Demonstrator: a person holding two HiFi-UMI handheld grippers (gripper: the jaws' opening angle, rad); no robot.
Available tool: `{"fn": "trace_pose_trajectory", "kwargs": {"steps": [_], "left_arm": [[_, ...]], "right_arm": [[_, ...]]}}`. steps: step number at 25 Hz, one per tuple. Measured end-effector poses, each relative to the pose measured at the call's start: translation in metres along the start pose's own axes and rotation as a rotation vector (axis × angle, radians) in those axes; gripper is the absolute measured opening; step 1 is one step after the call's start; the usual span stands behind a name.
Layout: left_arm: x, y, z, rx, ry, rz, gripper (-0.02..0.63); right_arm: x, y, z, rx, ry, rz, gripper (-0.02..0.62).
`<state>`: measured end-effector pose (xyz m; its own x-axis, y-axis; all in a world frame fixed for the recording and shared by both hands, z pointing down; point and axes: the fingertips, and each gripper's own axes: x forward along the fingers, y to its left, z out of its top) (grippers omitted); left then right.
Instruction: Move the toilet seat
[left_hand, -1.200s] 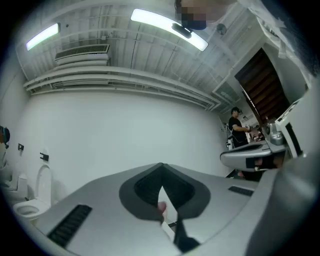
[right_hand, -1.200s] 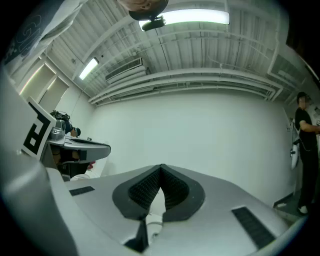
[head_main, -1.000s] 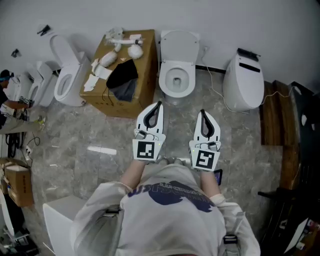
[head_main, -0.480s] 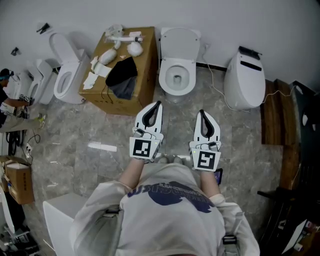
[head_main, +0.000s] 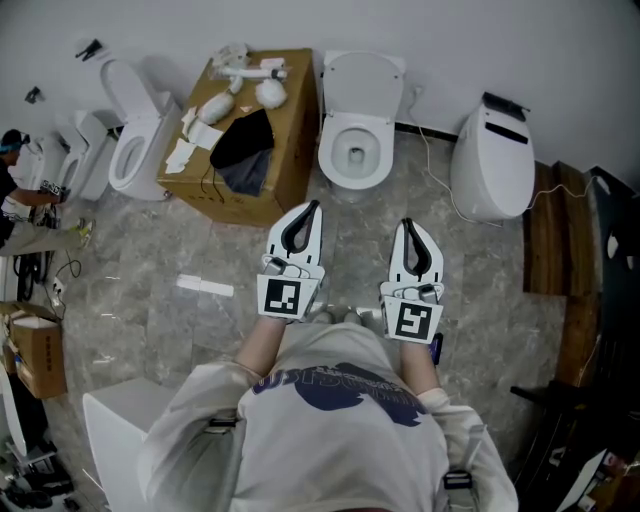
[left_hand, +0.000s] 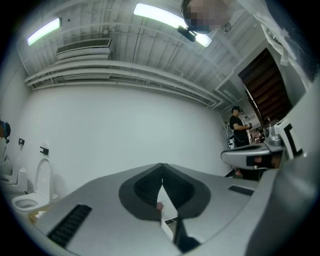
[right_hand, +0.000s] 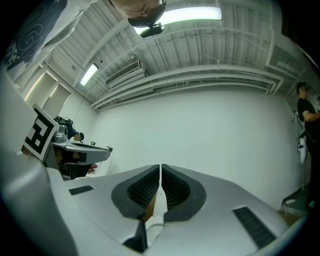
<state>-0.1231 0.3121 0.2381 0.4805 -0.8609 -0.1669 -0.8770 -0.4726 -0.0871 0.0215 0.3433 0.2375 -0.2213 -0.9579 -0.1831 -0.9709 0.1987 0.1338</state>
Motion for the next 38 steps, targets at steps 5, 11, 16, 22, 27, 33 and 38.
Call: {"fn": "trace_pose_trajectory", "kwargs": {"steps": [5,11,16,22,27,33,38], "left_arm": [[0.014,-0.007,0.001,0.001,-0.006,0.010,-0.002],[0.033,-0.018,-0.002,0.024,0.001,0.026,-0.002],[0.043,-0.017,-0.008,0.031,0.017,0.055,-0.002],[0.067,0.012,-0.027,0.036,0.045,0.081,-0.002],[0.111,0.043,-0.051,0.032,0.051,0.067,-0.002],[0.190,0.091,-0.059,0.013,0.042,0.020,-0.002],[0.248,0.140,-0.070,-0.004,0.047,0.008,-0.002]], "right_arm": [[0.007,-0.014,-0.001,0.001,-0.001,0.017,0.023],[0.016,-0.034,-0.009,0.002,0.008,0.049,0.023],[0.026,-0.047,-0.021,0.027,0.019,0.064,0.023],[0.062,-0.044,-0.041,0.038,0.039,0.084,0.024],[0.112,-0.050,-0.063,0.038,0.045,0.060,0.025],[0.196,-0.061,-0.081,0.013,0.090,0.033,0.025],[0.276,-0.060,-0.086,0.020,0.079,0.014,0.025]]}}
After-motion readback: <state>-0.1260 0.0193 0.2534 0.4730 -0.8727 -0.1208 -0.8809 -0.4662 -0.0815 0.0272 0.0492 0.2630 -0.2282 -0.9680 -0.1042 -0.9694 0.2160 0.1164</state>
